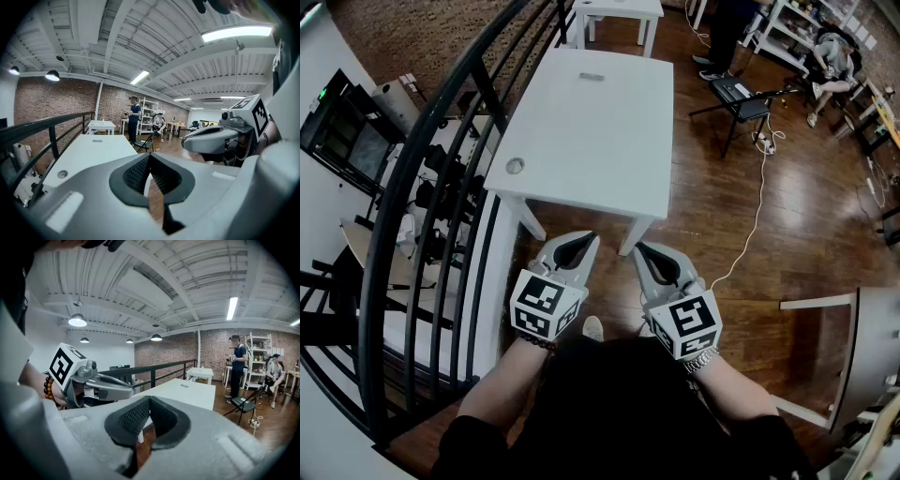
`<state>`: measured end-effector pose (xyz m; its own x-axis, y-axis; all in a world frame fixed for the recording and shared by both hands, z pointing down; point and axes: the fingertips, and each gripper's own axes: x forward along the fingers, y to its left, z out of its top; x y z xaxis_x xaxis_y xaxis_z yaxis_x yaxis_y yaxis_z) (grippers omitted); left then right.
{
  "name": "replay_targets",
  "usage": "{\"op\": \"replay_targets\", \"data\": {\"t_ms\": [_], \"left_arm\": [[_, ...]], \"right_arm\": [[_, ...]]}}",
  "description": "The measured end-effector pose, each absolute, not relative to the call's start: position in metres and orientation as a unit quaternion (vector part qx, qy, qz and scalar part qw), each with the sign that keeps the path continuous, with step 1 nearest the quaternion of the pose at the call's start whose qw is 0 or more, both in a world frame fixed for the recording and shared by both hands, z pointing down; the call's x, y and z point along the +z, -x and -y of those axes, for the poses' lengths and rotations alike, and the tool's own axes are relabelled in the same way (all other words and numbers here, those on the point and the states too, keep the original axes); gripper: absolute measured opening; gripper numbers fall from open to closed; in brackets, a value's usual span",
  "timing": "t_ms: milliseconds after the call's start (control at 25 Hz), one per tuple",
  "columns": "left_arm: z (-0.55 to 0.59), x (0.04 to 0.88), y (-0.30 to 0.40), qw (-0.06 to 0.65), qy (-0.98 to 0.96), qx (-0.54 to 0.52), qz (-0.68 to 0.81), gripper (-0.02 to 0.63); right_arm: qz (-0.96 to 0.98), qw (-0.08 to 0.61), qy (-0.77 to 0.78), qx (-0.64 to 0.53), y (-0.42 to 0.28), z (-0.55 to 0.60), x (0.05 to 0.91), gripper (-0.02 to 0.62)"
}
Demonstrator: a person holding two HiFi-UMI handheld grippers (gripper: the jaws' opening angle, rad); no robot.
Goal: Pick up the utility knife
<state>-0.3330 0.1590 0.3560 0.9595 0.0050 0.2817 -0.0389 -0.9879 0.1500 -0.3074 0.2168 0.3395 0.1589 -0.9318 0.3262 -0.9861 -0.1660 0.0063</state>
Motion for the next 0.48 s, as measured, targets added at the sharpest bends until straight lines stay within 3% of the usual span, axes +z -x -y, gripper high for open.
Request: {"op": "replay_targets", "data": {"t_ms": [480], "left_arm": [[-0.174,0.374,0.253,0.068,-0.984,0.16,0.051,0.017]], "right_arm": [[0.673,0.089,-0.724,0.121,0.226,-0.228,0.357,-0.008]]}}
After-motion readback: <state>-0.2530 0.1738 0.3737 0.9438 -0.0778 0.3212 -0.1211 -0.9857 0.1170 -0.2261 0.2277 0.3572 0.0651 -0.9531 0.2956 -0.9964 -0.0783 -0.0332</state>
